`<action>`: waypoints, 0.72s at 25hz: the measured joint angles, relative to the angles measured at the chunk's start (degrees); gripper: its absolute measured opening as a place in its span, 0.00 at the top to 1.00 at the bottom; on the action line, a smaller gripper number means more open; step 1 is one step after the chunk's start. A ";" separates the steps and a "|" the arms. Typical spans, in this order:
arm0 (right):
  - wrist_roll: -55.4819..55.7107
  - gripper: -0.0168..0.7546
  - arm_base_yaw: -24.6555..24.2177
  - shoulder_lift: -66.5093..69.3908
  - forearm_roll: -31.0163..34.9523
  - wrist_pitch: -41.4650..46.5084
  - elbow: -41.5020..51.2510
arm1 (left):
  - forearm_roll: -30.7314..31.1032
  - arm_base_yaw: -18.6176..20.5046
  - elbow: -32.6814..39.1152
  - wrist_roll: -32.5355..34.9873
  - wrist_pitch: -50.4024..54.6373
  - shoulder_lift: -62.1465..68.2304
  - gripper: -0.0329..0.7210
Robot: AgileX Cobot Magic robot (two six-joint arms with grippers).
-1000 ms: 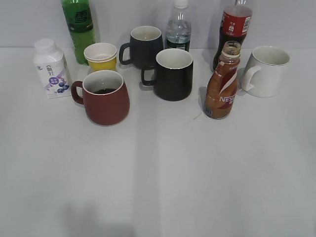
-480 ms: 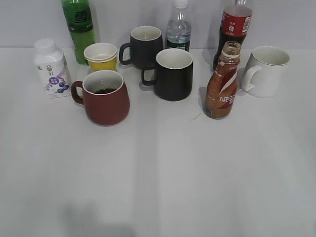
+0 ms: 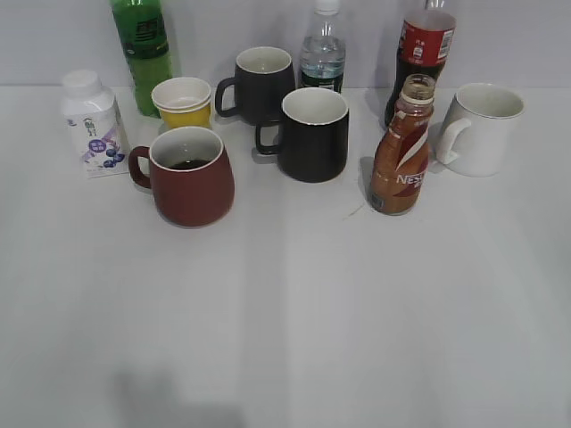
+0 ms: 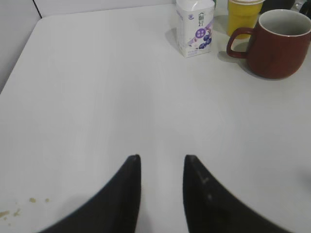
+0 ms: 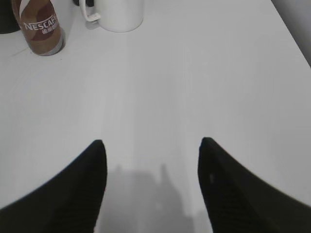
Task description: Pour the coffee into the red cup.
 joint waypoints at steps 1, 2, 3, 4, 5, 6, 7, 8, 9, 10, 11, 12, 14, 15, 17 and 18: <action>0.00 0.40 0.00 0.00 0.00 0.00 0.00 | 0.00 0.00 0.00 0.00 0.00 0.00 0.64; 0.00 0.40 0.00 0.00 0.00 0.00 0.00 | 0.00 0.00 0.00 0.00 0.00 0.00 0.64; 0.00 0.40 0.00 0.00 0.00 0.00 0.00 | 0.00 0.00 0.00 0.00 0.00 0.00 0.64; 0.00 0.40 0.00 0.00 0.00 0.00 0.00 | 0.00 0.00 0.00 0.00 0.00 0.00 0.64; 0.00 0.40 0.00 0.00 0.00 0.00 0.00 | 0.00 0.00 0.00 0.00 0.00 0.00 0.64; 0.00 0.40 0.00 0.00 0.00 0.00 0.00 | 0.00 0.00 0.00 0.00 0.00 0.00 0.64; 0.30 0.40 0.00 0.00 0.00 0.00 0.00 | 0.00 0.00 0.00 0.00 0.00 0.00 0.64; 0.30 0.40 0.00 0.00 0.00 0.00 0.00 | 0.00 0.00 0.00 0.00 0.00 0.00 0.64; 0.30 0.40 0.00 0.00 0.00 0.00 0.00 | 0.00 0.00 0.00 0.00 0.00 0.00 0.64; 0.30 0.40 0.00 0.00 0.00 0.00 0.00 | 0.00 0.00 0.00 0.00 0.00 0.00 0.64; 0.30 0.40 0.00 0.00 0.00 0.00 0.00 | 0.00 0.00 0.00 0.00 0.00 0.00 0.64; 0.30 0.40 0.00 0.00 0.00 0.00 0.00 | 0.00 0.00 0.00 0.00 0.00 0.00 0.64; 0.30 0.40 0.00 0.00 0.00 0.00 0.00 | 0.00 0.00 0.00 0.00 0.00 0.00 0.64; 0.30 0.40 0.00 0.00 0.00 0.00 0.00 | 0.00 0.00 0.00 0.00 0.00 0.00 0.64; 0.30 0.40 0.00 0.00 0.00 0.00 0.00 | 0.00 0.00 0.00 0.00 0.00 0.00 0.64; 0.30 0.40 0.00 0.00 0.00 0.00 0.00 | 0.00 0.00 0.00 0.00 0.00 0.00 0.64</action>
